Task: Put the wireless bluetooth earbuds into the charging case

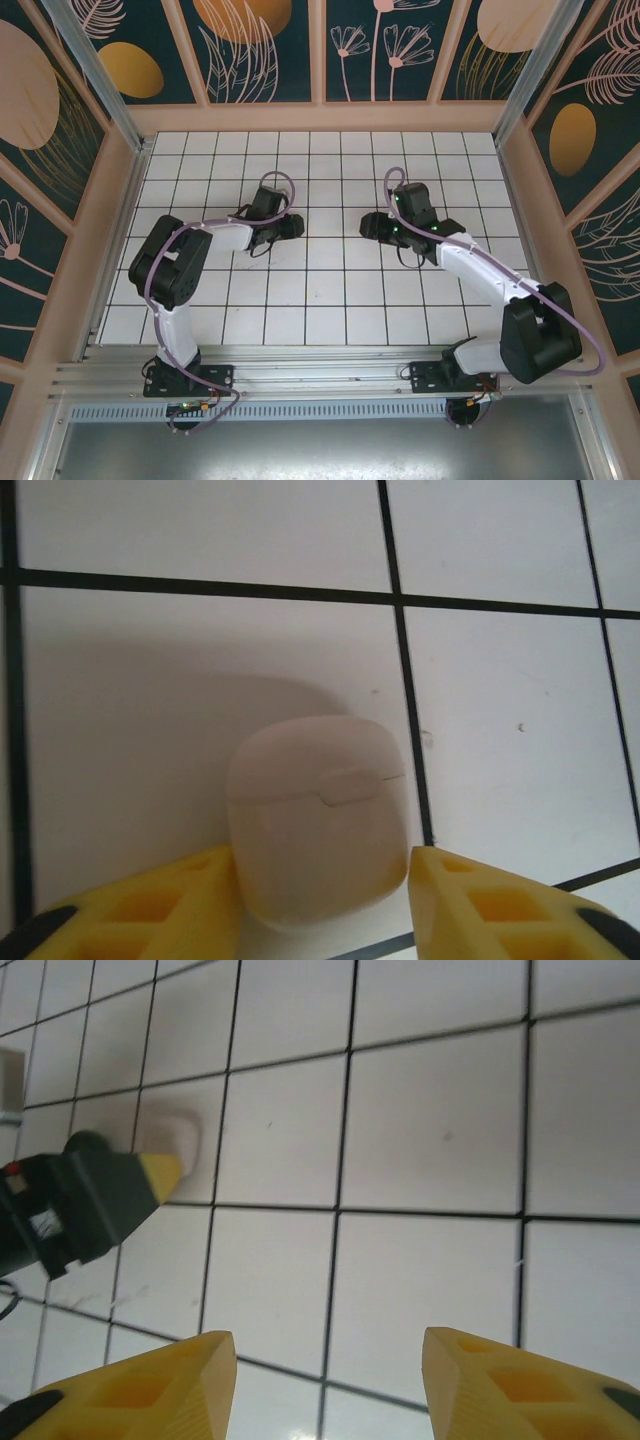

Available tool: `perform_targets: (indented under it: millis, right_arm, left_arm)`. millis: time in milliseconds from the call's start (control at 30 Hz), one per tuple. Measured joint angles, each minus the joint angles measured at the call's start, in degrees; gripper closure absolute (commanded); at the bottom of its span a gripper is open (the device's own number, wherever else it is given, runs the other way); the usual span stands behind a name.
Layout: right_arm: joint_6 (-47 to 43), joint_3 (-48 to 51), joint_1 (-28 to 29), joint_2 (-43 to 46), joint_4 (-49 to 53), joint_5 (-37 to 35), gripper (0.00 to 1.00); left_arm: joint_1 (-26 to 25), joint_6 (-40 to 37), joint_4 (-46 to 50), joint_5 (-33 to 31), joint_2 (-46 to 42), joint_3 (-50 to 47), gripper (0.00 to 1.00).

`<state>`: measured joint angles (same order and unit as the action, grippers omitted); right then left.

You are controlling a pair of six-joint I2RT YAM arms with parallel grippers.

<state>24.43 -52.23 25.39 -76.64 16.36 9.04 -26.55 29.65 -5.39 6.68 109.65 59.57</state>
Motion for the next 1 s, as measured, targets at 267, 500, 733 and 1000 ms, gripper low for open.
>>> perform_targets:
  millis: [267,500,733,1000]
  right_arm:
    - [-7.19,-3.17,-2.75,8.9,3.43,-16.87,0.18]
    - [-13.4,5.6,-8.17,17.77,-4.55,-28.76,0.01]
    - [-17.0,23.02,-14.47,19.12,-20.06,-34.91,0.01]
    - [-18.1,38.07,-23.52,17.07,-43.93,-31.12,0.01]
  left_arm:
    - [1.46,-5.22,7.21,-4.92,-7.48,3.43,0.36]
    - [5.22,-14.23,10.51,-12.0,-18.71,6.08,0.03]
    - [13.62,-22.91,-0.24,-16.87,-32.96,-6.86,0.02]
    - [18.36,-29.4,-21.49,-20.7,-35.78,-32.02,0.01]
